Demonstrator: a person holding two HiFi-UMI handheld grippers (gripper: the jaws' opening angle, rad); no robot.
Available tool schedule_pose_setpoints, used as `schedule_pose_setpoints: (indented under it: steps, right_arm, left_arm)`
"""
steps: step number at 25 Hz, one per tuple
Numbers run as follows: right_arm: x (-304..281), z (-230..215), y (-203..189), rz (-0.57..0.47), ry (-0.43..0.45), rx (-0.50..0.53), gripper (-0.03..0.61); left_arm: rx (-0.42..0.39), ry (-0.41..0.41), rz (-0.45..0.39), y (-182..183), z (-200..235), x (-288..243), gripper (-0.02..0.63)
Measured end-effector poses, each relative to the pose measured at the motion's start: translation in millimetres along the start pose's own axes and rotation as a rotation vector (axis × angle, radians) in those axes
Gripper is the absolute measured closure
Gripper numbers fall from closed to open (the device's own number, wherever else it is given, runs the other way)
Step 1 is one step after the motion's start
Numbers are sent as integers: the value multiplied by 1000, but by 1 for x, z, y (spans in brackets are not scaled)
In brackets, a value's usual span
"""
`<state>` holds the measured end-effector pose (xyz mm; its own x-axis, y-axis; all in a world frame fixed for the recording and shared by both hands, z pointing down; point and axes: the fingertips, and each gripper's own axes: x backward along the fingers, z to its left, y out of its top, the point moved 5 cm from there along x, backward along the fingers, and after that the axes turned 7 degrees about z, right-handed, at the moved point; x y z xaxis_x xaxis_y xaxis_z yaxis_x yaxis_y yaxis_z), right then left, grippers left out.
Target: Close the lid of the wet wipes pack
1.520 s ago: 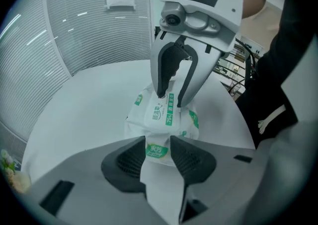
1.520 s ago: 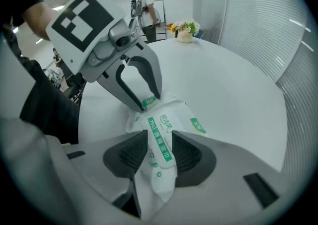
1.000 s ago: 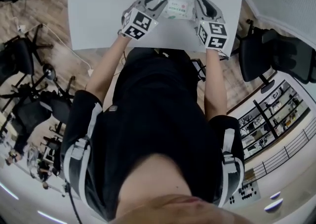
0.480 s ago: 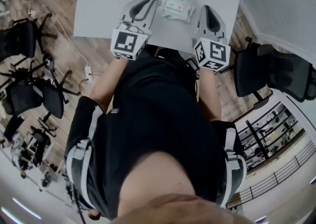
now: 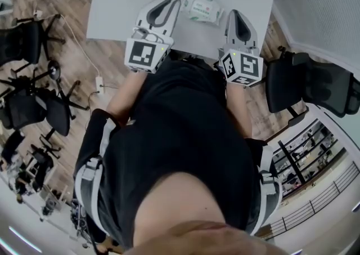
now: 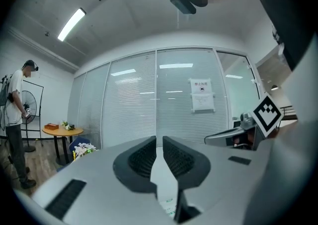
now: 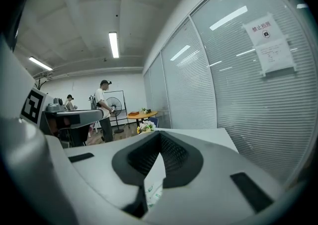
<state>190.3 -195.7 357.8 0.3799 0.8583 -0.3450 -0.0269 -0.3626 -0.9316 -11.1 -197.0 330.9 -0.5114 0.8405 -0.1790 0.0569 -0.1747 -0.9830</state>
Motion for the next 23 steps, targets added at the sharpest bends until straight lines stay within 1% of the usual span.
schedule_pose_setpoints:
  steps: [7, 13, 23]
  right_arm:
    - [-8, 9, 6, -11, -2, 3, 557]
    - [-14, 12, 8, -3, -5, 7, 557]
    - [-20, 7, 4, 5, -4, 16, 557]
  left_arm:
    - [2, -23, -25, 3, 13, -3, 555]
    - [4, -37, -21, 2, 21, -9, 555]
    - [2, -35, -12, -3, 21, -18, 555]
